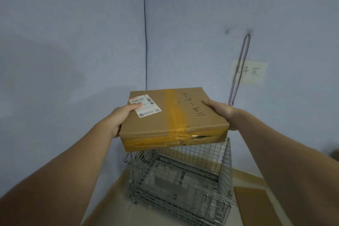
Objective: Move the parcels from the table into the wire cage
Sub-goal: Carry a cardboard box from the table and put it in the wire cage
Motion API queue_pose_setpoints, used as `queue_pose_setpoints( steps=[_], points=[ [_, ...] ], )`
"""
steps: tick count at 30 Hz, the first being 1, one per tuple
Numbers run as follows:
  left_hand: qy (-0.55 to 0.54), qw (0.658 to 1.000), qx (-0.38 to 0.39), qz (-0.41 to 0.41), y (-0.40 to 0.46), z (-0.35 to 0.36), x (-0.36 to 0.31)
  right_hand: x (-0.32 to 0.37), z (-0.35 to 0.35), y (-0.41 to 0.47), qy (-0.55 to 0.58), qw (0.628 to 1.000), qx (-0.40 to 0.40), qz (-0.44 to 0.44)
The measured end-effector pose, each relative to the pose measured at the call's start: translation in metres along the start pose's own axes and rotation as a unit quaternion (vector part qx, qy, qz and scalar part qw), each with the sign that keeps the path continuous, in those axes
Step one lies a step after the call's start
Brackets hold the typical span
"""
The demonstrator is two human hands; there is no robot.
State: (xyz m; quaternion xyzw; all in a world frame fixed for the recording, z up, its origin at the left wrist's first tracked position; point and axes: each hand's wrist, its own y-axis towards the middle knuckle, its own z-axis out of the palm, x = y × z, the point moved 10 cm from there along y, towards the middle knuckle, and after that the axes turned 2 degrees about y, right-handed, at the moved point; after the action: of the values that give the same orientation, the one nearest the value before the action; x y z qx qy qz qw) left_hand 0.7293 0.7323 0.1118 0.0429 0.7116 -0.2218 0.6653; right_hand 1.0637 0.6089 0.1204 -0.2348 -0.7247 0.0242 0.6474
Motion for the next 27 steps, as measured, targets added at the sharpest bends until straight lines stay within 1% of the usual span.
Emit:
queue_pose_setpoints(
  steps=[5,9,16,21,27],
  points=[
    [0.032,0.998,0.060,-0.002,0.095,0.081,-0.012,-0.028,-0.076,0.040,0.039,0.997,-0.064,0.023],
    [0.054,0.993,0.102,0.000,0.175,0.134,-0.020,-0.042,-0.126,0.083,0.061,0.989,-0.133,0.026],
    [0.089,0.984,0.153,-0.008,0.293,0.221,-0.016,-0.072,-0.193,0.143,0.089,0.968,-0.227,0.062],
    [0.110,0.983,0.144,-0.021,0.371,0.275,0.016,-0.115,-0.236,0.209,0.096,0.958,-0.255,0.092],
    [0.142,0.983,0.113,-0.027,0.474,0.330,0.081,-0.191,-0.284,0.330,0.087,0.948,-0.275,0.131]
  ],
)
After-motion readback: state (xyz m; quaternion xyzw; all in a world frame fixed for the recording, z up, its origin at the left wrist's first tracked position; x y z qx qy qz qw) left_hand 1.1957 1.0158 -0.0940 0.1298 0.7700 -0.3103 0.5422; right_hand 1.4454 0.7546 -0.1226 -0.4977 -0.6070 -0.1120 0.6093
